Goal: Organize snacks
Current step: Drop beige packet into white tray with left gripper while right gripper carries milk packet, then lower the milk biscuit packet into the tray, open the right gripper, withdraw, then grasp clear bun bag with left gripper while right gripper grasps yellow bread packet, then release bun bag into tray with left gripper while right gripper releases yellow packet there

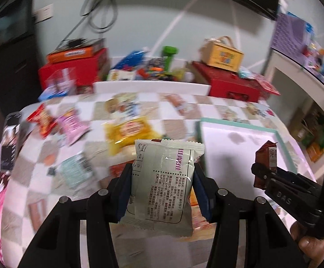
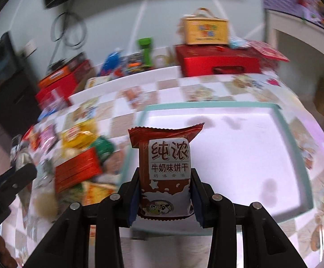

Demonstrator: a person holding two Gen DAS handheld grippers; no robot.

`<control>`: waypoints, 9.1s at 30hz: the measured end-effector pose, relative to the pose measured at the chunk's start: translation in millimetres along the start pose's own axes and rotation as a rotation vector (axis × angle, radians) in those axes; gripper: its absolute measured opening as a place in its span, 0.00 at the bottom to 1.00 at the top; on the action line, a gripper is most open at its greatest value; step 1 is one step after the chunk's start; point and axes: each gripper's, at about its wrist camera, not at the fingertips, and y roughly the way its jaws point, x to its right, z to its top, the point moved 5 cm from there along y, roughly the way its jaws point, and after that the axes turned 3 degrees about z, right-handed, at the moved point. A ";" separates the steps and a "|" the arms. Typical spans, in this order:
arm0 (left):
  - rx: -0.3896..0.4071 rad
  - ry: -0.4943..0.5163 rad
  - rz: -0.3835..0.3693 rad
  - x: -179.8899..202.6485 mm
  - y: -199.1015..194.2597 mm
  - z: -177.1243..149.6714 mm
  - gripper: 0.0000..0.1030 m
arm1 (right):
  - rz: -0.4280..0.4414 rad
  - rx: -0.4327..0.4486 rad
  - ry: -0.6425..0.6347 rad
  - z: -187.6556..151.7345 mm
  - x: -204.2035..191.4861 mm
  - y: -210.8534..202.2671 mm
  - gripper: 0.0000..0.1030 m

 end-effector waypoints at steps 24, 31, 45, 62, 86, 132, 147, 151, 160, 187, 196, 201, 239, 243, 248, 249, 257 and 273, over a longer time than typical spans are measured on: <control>-0.089 0.237 -0.226 163.4 81.5 -8.6 0.52 | -0.255 0.006 0.278 -10.5 147.9 -3.9 0.41; -0.106 0.247 -0.232 171.5 95.3 -15.8 0.52 | -0.249 0.000 0.285 -11.4 148.9 -0.2 0.41; -0.118 0.202 -0.201 156.9 92.5 -11.4 0.81 | -0.231 -0.009 0.259 -11.2 140.0 5.7 0.43; -0.116 0.108 -0.085 120.1 97.8 -6.2 1.00 | -0.223 0.023 0.273 -8.6 136.8 4.4 1.00; -0.074 0.073 -0.071 107.0 89.3 -3.7 1.00 | -0.233 0.029 0.226 -7.0 128.0 6.2 1.00; -0.179 -0.387 0.161 -113.9 34.2 -59.0 0.99 | 0.190 -0.137 -0.180 -45.4 -100.9 31.0 0.71; -0.237 -0.418 0.139 -118.9 54.1 -73.9 0.74 | 0.182 -0.178 -0.259 -58.1 -121.4 41.7 0.59; -0.249 -0.422 0.139 -121.4 58.0 -76.6 0.70 | 0.175 -0.184 -0.291 -61.9 -127.2 43.4 0.59; -0.249 -0.458 0.138 -134.2 56.5 -81.2 0.69 | 0.254 -0.200 -0.293 -67.2 -138.3 42.2 0.59; -0.257 -0.426 0.165 -133.1 61.1 -80.9 0.57 | 0.143 -0.230 -0.270 -73.0 -128.2 63.6 0.48; -0.233 -0.408 0.159 -131.0 54.1 -75.4 0.50 | 0.169 -0.211 -0.243 -67.5 -124.9 58.1 0.40; -0.213 -0.406 0.147 -128.9 48.0 -71.4 0.50 | 0.185 -0.183 -0.227 -62.1 -123.5 50.9 0.38; -0.119 -0.229 -0.042 -38.2 40.0 -18.3 0.50 | 0.068 0.054 0.023 12.1 -6.6 1.0 0.38; -0.128 -0.166 -0.094 -5.4 50.5 -6.0 0.50 | 0.034 0.068 0.087 17.7 23.6 0.6 0.38; -0.138 -0.094 -0.147 32.4 62.7 8.7 0.50 | 0.019 0.064 0.137 22.4 46.7 8.6 0.38; -0.142 -0.086 -0.154 37.3 65.4 10.4 0.50 | 0.022 0.060 0.144 22.8 49.6 11.0 0.38; -0.188 -0.018 -0.204 83.2 102.7 26.5 0.50 | 0.016 0.054 0.187 37.8 73.8 29.7 0.38; -0.233 0.024 -0.241 122.0 151.3 42.8 0.50 | -0.044 0.036 0.258 49.7 106.6 53.9 0.38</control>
